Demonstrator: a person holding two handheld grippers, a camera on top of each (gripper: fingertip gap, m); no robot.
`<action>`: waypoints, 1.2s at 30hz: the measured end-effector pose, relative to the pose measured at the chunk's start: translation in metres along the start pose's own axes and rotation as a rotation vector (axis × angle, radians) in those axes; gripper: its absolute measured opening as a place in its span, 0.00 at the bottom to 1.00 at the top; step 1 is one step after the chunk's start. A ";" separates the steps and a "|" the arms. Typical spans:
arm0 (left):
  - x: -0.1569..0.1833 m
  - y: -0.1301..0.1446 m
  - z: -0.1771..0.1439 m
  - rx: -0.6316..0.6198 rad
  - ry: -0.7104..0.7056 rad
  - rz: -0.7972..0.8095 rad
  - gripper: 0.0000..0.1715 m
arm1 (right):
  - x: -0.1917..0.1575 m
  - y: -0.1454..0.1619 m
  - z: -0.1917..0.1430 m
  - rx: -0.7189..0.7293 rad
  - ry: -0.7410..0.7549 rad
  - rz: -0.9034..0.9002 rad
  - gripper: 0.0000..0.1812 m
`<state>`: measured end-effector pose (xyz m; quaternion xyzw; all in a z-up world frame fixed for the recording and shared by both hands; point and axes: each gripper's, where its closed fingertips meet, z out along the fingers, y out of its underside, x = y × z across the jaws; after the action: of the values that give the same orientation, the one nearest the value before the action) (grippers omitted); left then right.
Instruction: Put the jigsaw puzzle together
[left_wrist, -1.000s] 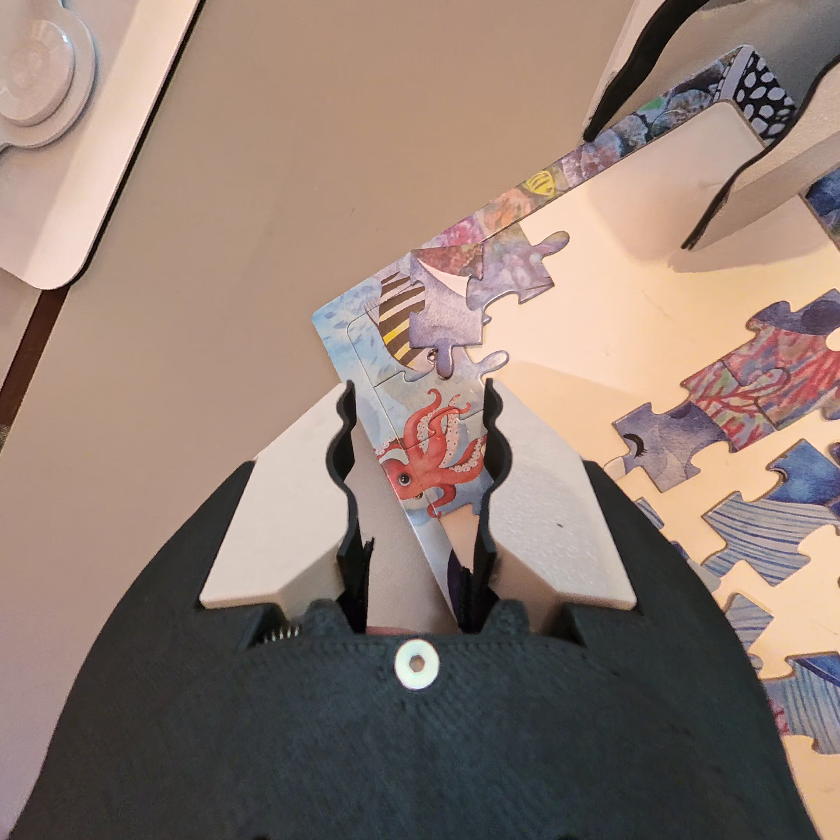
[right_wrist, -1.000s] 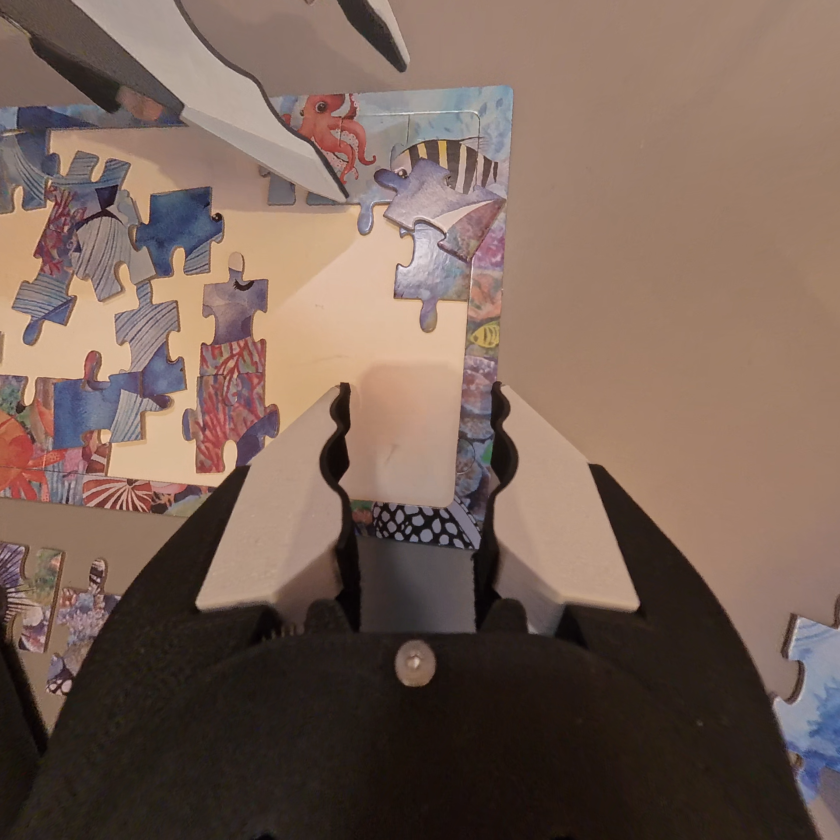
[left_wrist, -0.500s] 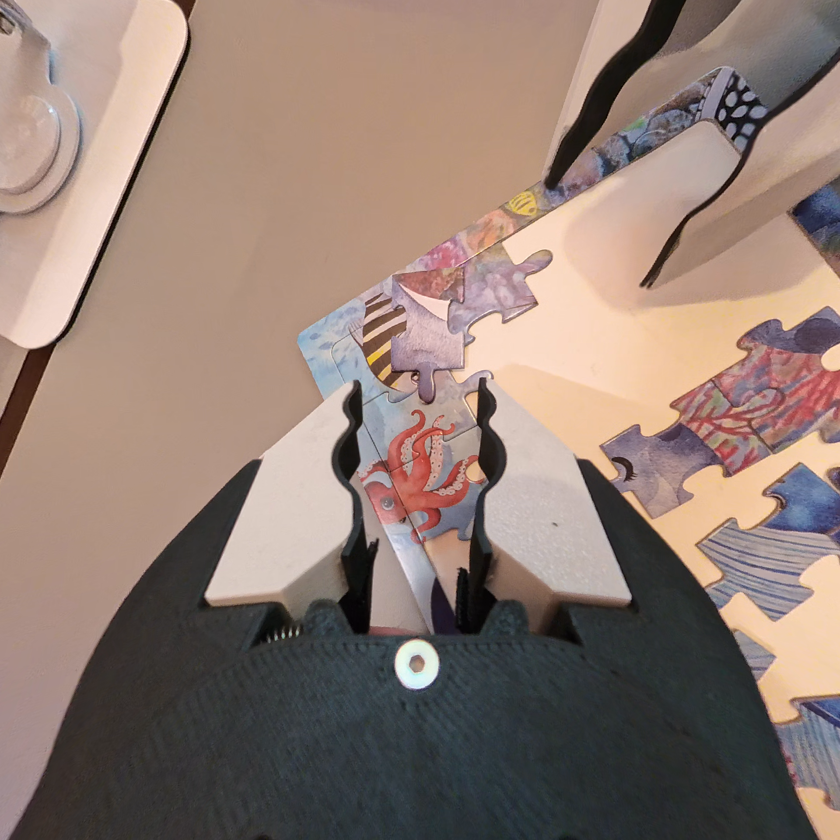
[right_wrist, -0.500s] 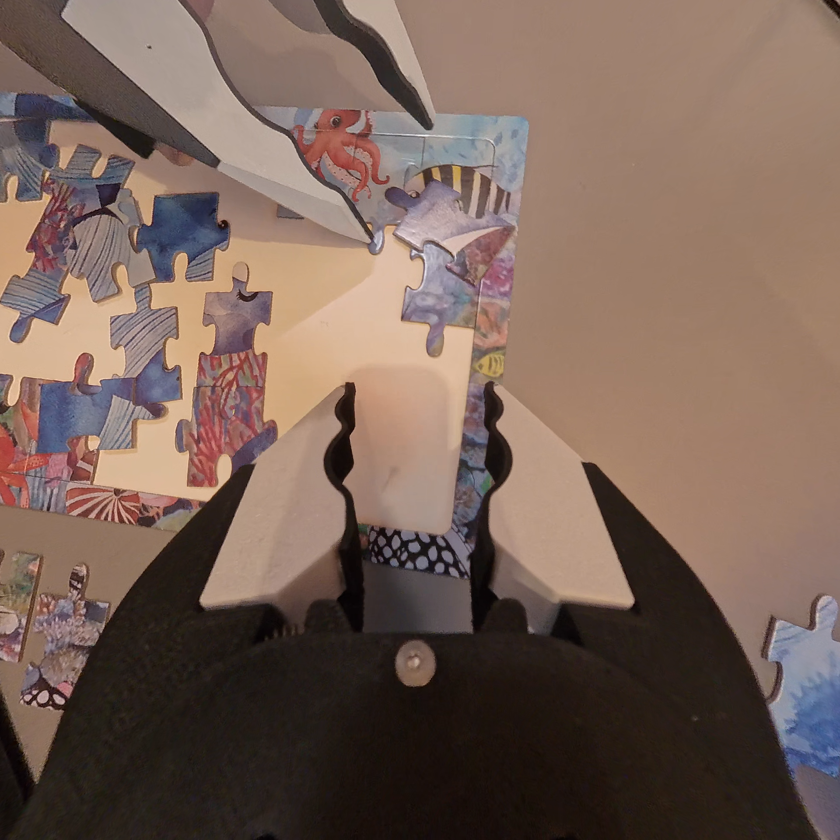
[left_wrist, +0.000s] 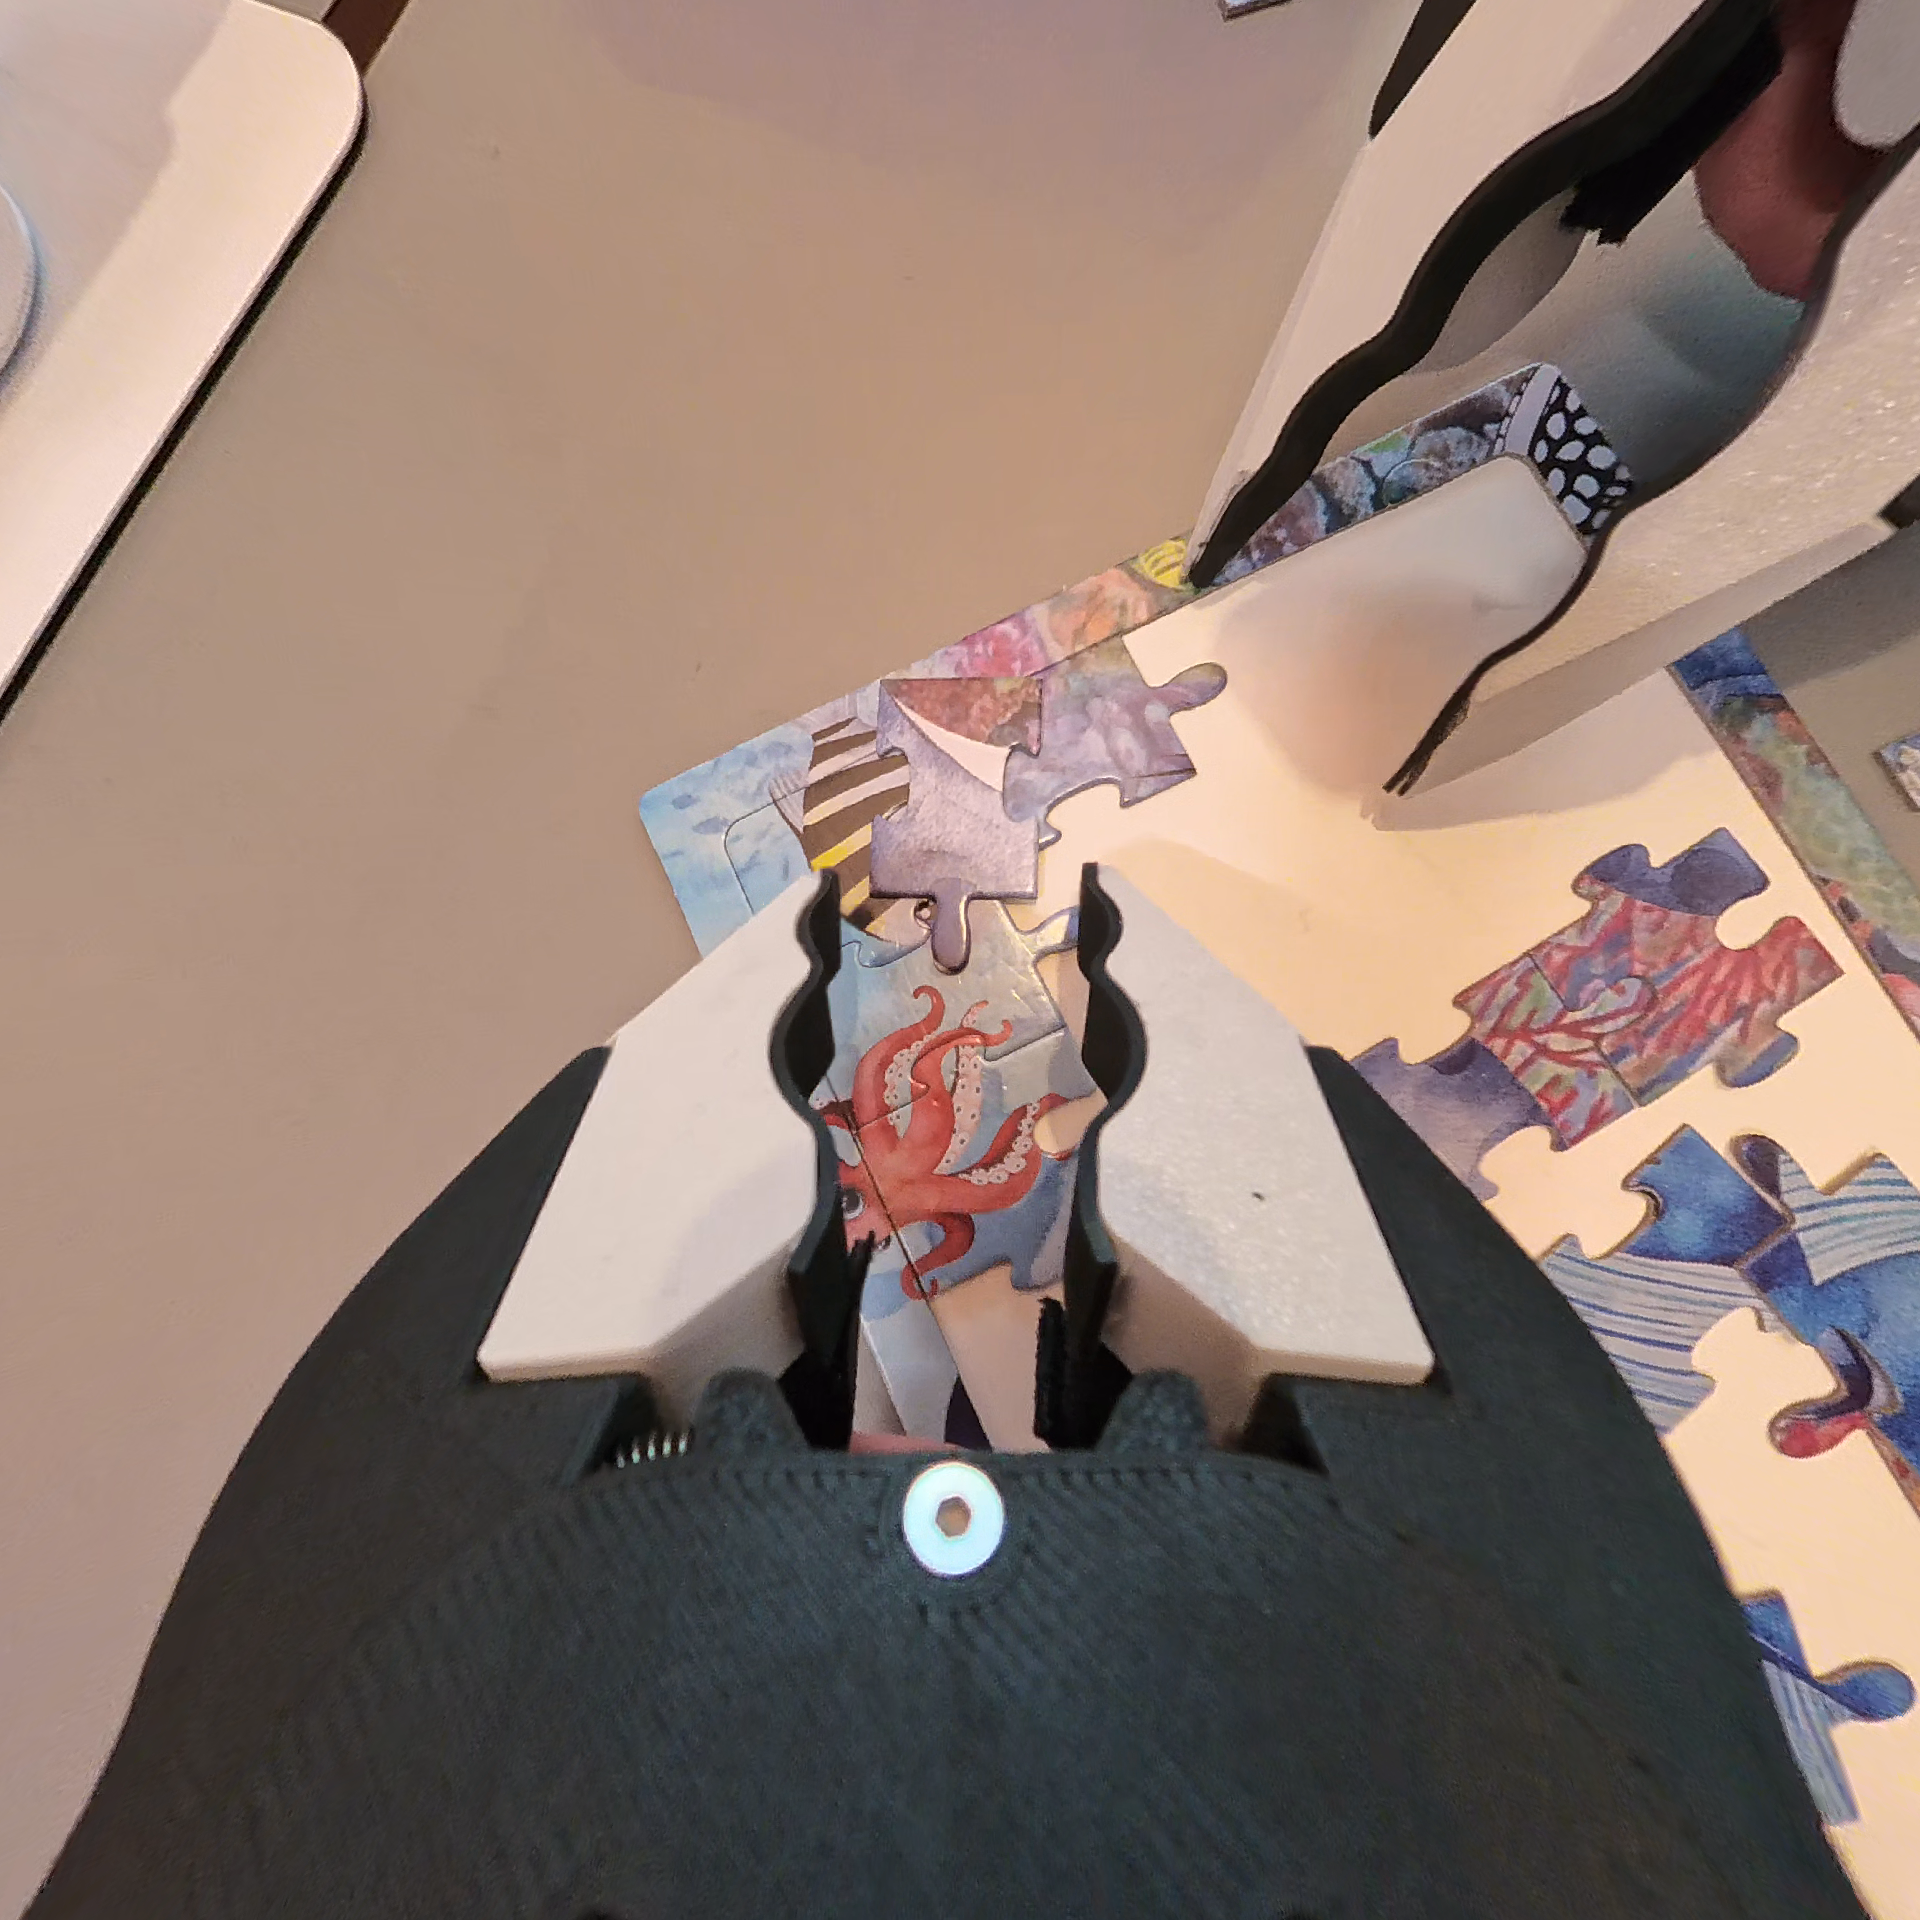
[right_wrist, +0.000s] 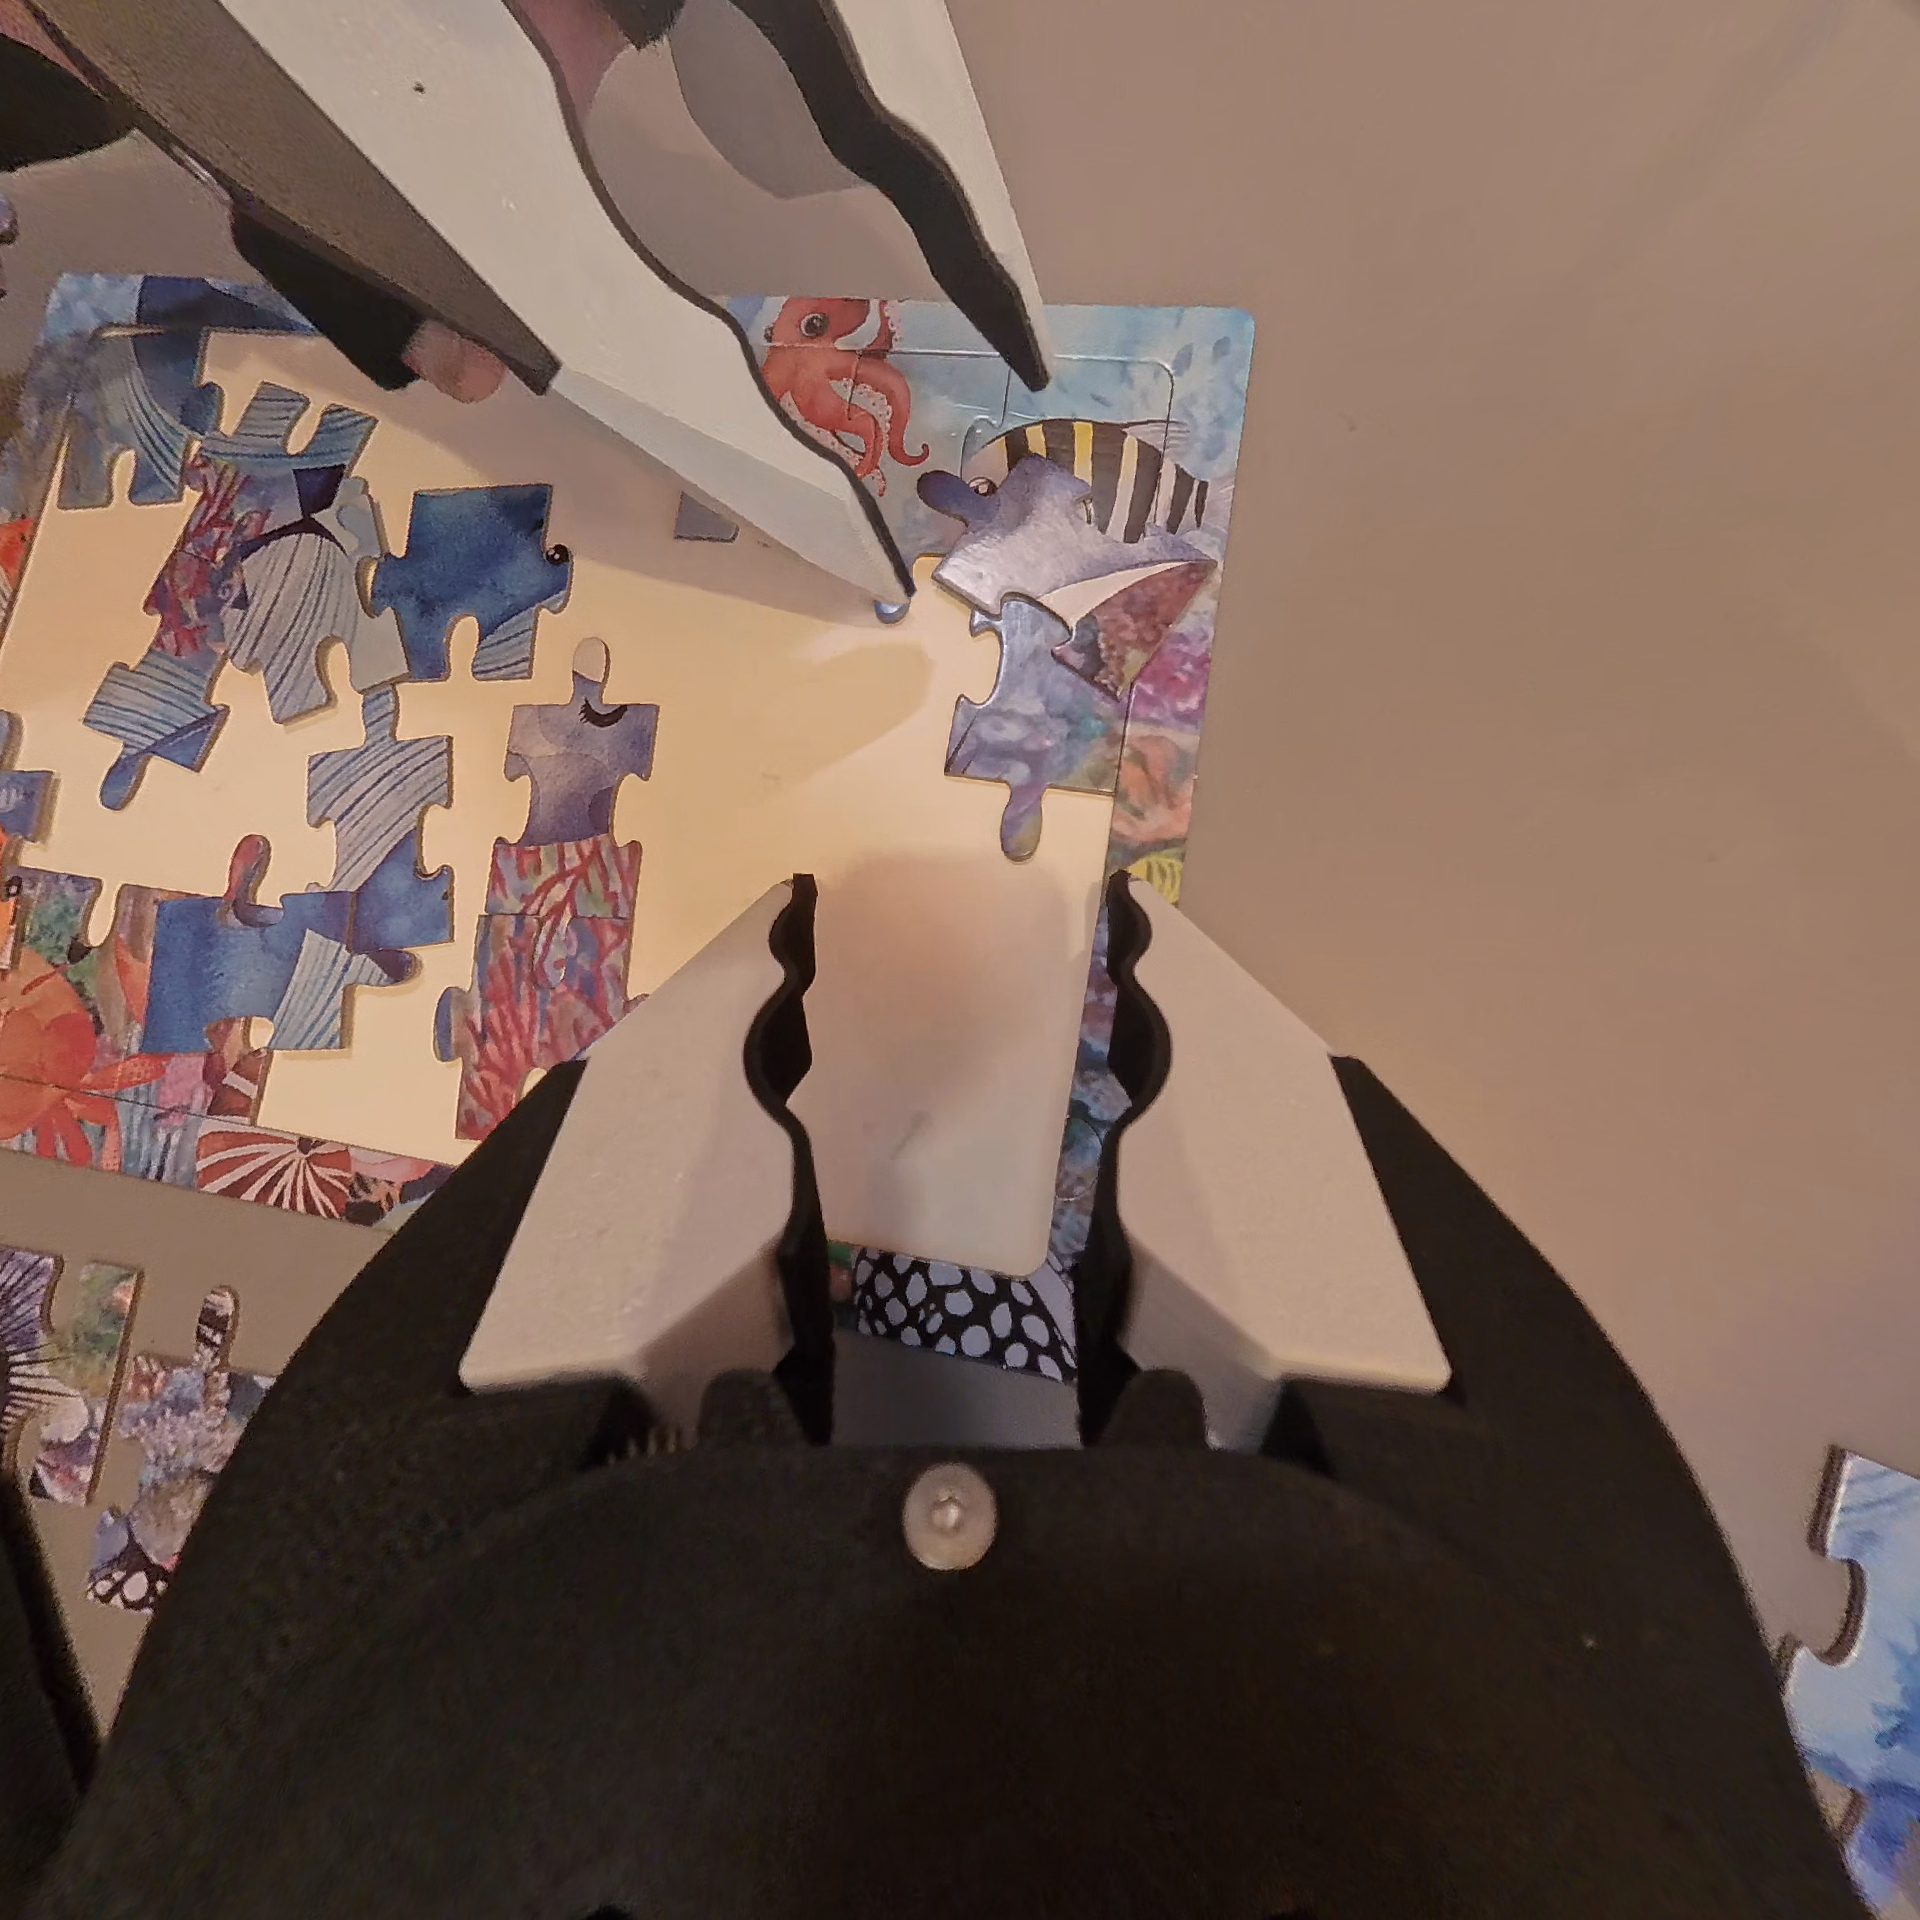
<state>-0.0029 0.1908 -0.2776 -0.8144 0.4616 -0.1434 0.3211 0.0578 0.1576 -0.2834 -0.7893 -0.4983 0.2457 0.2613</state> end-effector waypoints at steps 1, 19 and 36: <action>0.000 0.001 0.002 -0.008 -0.001 0.006 0.25 | 0.000 0.000 0.000 0.002 -0.003 0.001 0.31; 0.000 -0.001 0.012 -0.023 0.008 0.010 0.19 | -0.003 -0.001 0.000 0.002 -0.012 0.001 0.31; 0.008 -0.030 -0.003 0.042 -0.166 0.312 0.18 | 0.005 -0.027 -0.021 0.160 0.009 0.034 0.29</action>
<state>0.0195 0.1933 -0.2563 -0.7351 0.5510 -0.0336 0.3936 0.0555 0.1682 -0.2502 -0.7755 -0.4622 0.2855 0.3216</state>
